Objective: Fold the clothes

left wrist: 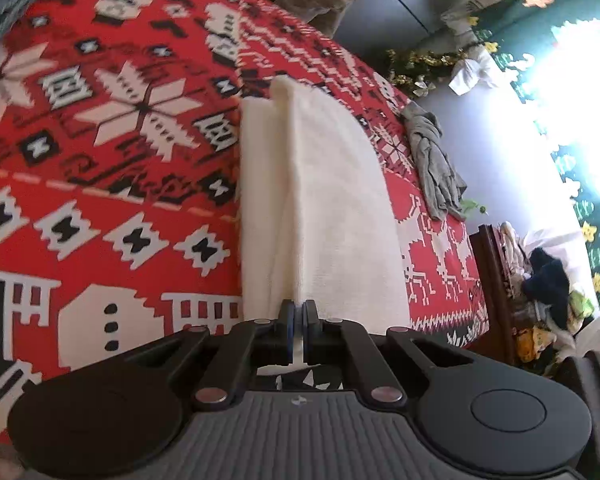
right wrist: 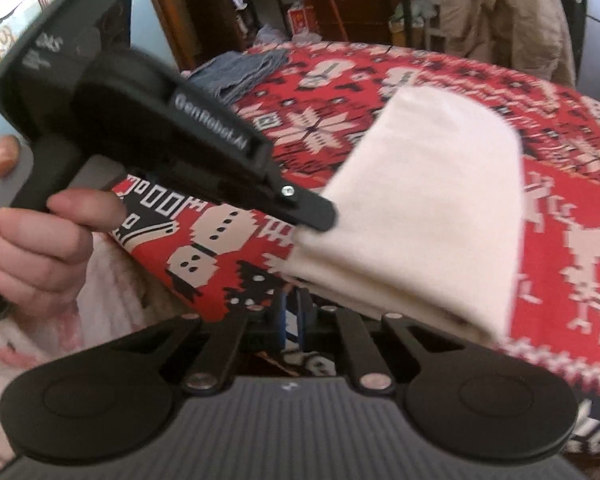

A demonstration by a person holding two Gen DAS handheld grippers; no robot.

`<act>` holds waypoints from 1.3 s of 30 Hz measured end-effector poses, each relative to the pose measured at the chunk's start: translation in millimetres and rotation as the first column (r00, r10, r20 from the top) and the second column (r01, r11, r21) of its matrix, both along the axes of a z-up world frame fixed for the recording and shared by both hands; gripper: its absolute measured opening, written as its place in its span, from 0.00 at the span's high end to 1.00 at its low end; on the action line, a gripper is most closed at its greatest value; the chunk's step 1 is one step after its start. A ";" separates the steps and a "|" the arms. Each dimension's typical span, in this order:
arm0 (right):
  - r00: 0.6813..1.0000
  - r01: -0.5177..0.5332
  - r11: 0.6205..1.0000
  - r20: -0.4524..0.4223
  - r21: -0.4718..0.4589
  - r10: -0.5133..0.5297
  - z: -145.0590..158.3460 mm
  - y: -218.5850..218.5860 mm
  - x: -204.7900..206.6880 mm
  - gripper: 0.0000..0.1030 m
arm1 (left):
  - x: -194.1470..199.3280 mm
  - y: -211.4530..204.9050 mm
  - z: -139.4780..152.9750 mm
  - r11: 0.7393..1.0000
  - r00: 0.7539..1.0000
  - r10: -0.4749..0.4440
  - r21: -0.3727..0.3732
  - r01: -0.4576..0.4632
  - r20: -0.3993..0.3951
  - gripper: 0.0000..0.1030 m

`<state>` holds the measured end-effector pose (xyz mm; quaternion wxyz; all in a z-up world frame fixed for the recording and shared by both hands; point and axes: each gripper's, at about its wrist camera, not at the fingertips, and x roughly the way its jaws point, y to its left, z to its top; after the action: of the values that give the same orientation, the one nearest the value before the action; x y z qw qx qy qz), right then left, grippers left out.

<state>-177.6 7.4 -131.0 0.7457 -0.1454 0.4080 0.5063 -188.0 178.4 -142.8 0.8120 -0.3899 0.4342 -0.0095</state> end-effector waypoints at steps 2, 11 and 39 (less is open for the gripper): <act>1.000 0.012 1.000 0.001 -0.008 -0.012 -6.1 7.9 1.6 0.95 | -5.6 1.1 7.4 0.999 1.000 0.030 -0.027 -0.030 0.007 0.96; 0.995 0.082 0.997 -0.061 0.012 -0.081 -13.0 4.4 16.7 1.00 | -36.7 3.5 -8.7 0.979 0.990 0.140 -0.146 -0.139 -0.008 0.96; 0.984 0.177 0.984 0.022 0.005 -0.177 6.4 -35.5 38.8 0.93 | -28.8 -6.1 -9.0 0.990 0.991 0.132 -0.052 -0.134 -0.023 0.95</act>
<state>-138.8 -28.1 -124.6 0.7925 -0.1135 0.4101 0.4370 -216.8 172.3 -151.7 0.7957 -0.4397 0.4149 0.0368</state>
